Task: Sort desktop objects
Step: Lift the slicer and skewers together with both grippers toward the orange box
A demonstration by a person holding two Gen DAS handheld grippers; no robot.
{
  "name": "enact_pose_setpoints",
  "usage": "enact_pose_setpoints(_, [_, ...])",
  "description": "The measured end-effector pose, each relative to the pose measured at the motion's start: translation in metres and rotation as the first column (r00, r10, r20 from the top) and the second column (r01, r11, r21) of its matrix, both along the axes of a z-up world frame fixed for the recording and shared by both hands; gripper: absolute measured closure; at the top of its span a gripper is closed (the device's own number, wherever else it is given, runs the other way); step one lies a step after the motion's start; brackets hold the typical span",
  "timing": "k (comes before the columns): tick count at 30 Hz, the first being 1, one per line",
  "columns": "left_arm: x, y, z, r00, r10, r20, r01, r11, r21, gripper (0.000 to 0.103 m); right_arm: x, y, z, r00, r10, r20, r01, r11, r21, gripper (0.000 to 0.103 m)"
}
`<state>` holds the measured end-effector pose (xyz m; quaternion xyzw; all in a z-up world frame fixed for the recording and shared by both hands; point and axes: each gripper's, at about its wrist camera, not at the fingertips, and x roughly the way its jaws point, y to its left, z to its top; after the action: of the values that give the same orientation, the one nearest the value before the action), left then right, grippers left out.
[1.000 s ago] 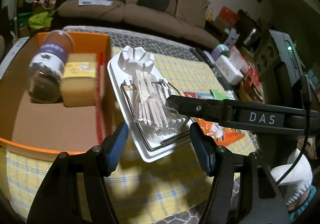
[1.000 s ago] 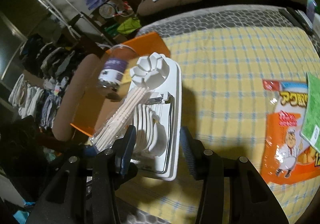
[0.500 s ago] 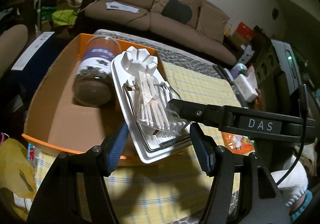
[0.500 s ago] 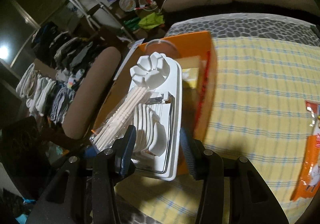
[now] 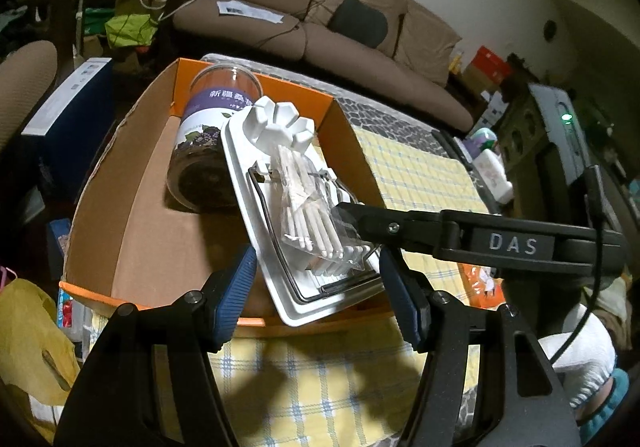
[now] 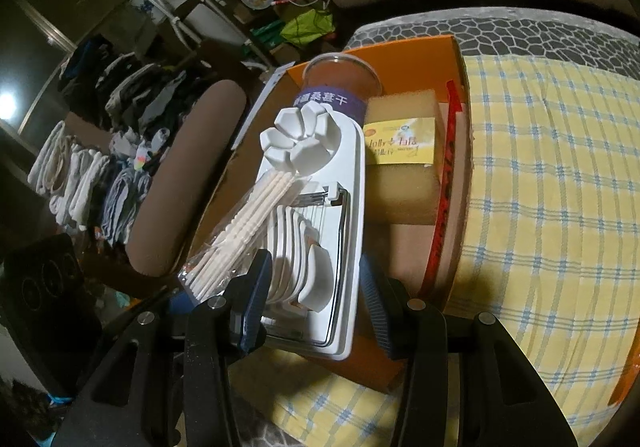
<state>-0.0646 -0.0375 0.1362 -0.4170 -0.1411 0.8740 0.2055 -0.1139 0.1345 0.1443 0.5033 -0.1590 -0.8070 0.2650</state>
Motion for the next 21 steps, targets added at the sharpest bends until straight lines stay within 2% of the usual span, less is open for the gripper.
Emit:
enact_pose_setpoints(6, [0.002,-0.009,0.001,1.0,0.005,0.005,-0.005,1.0,0.031,0.044,-0.005,-0.002,-0.009,0.999,0.006,0.031,-0.005,0.999,-0.035,0.055])
enact_pose_setpoints(12, [0.004,-0.018,-0.004,1.0,0.009,0.015,-0.009,1.0,0.026,0.044,-0.005,-0.009,-0.015,0.998,0.03,0.048,-0.028,0.998,-0.053,0.055])
enact_pose_setpoints(18, [0.009,-0.02,-0.007,1.0,0.012,0.024,-0.013,0.999,0.042,0.044,-0.006,-0.015,-0.016,0.998,0.051,0.032,-0.05,0.998,-0.04,0.055])
enact_pose_setpoints(21, [0.015,-0.016,-0.004,1.0,0.002,0.007,-0.002,1.0,0.022,0.044,-0.007,-0.017,-0.017,0.998,0.057,0.021,-0.056,0.998,-0.019,0.055])
